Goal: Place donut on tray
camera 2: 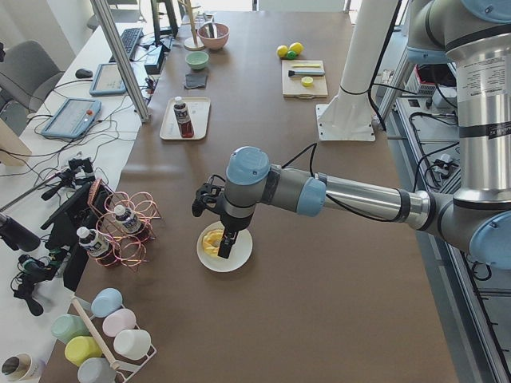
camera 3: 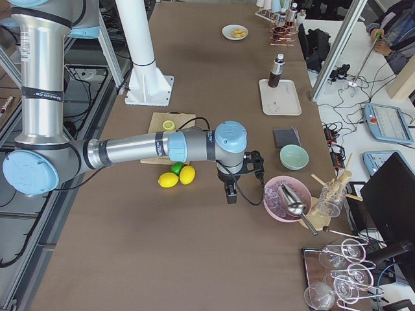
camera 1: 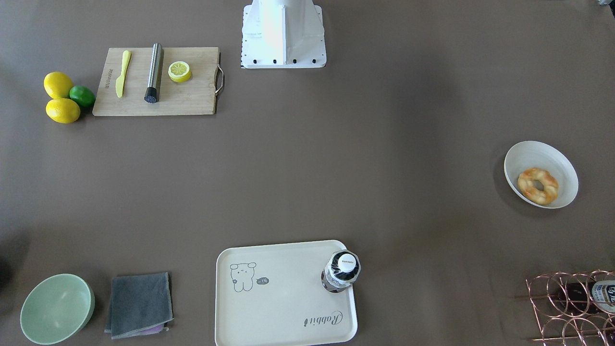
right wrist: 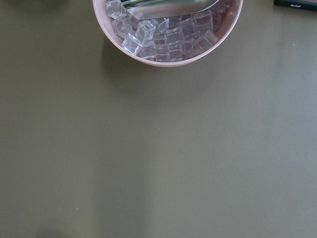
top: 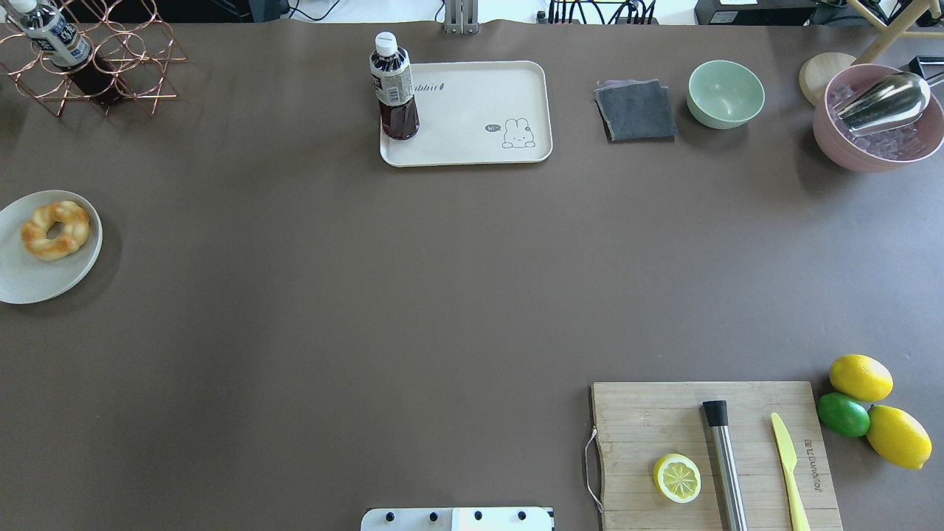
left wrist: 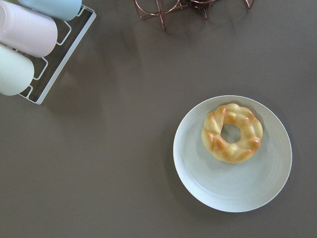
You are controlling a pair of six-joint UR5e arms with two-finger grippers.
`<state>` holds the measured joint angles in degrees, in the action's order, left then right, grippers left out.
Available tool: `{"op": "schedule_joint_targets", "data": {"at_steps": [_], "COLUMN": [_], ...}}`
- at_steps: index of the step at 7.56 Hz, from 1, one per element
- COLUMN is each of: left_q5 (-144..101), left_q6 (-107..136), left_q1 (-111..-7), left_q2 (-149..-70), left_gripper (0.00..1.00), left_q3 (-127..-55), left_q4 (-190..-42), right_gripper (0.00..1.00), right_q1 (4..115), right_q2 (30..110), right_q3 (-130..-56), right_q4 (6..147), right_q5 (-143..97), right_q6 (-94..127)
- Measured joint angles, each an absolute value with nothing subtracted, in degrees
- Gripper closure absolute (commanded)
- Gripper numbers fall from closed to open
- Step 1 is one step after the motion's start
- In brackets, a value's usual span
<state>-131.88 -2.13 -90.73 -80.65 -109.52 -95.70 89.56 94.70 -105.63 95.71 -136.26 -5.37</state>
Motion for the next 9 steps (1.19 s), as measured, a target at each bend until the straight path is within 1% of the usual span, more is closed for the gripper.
{"op": "schedule_joint_targets", "data": {"at_steps": [7,9], "left_q5": [-131.8,-131.8], "left_q6": [-2.3,-2.1], "left_q1": [-90.1,-89.7], "left_q2": [-79.5,-79.2], "left_gripper": [0.03,0.03], "left_q3": [-109.3,-108.1], "left_q4": [-95.7,-95.8], "right_gripper": [0.00,0.00], "right_q1": [89.5,89.5], "right_q2": [94.6,94.1], "right_q3": [-104.9,-103.6], "right_q4": [95.7,94.5], "right_q5": [-135.9,-136.0], "right_q6": [-5.4,-5.4]}}
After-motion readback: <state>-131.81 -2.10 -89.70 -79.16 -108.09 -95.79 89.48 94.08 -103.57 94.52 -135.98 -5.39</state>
